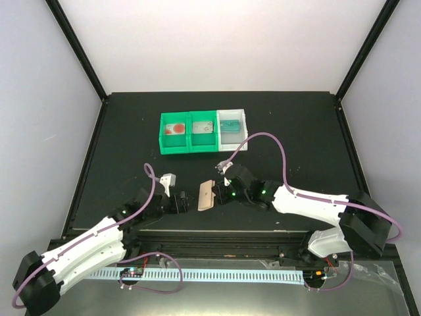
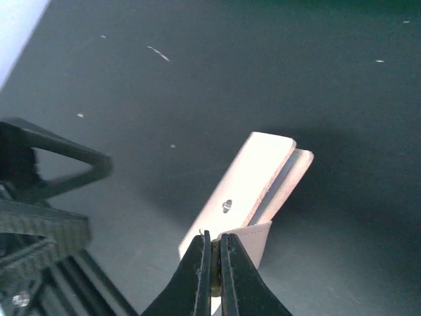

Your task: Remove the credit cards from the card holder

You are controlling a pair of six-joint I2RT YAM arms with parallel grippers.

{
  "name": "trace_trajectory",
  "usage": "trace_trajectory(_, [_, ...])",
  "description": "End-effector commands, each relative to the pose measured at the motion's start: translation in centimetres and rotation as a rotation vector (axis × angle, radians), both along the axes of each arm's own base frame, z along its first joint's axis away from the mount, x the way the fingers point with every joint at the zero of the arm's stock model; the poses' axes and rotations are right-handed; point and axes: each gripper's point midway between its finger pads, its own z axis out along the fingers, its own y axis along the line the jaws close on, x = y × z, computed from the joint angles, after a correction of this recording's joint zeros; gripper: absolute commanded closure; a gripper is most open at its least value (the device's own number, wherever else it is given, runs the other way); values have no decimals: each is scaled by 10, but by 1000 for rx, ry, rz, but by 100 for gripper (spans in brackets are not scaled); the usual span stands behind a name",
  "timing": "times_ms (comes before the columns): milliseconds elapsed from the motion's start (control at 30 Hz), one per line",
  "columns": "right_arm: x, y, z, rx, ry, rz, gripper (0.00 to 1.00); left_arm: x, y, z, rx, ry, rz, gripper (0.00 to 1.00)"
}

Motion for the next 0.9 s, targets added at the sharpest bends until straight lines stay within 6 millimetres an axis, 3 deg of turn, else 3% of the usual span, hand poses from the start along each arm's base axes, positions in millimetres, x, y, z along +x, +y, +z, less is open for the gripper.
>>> trace_trajectory(0, [-6,23,25,169,8,45,99,6,-19,14,-118,-16,-42,12])
trace_trajectory(100, [-8,25,26,202,19,50,99,6,-28,14,-168,4,-78,11])
trace_trajectory(867, [-8,30,37,277,-4,56,99,14,-35,0,-86,59,-177,16])
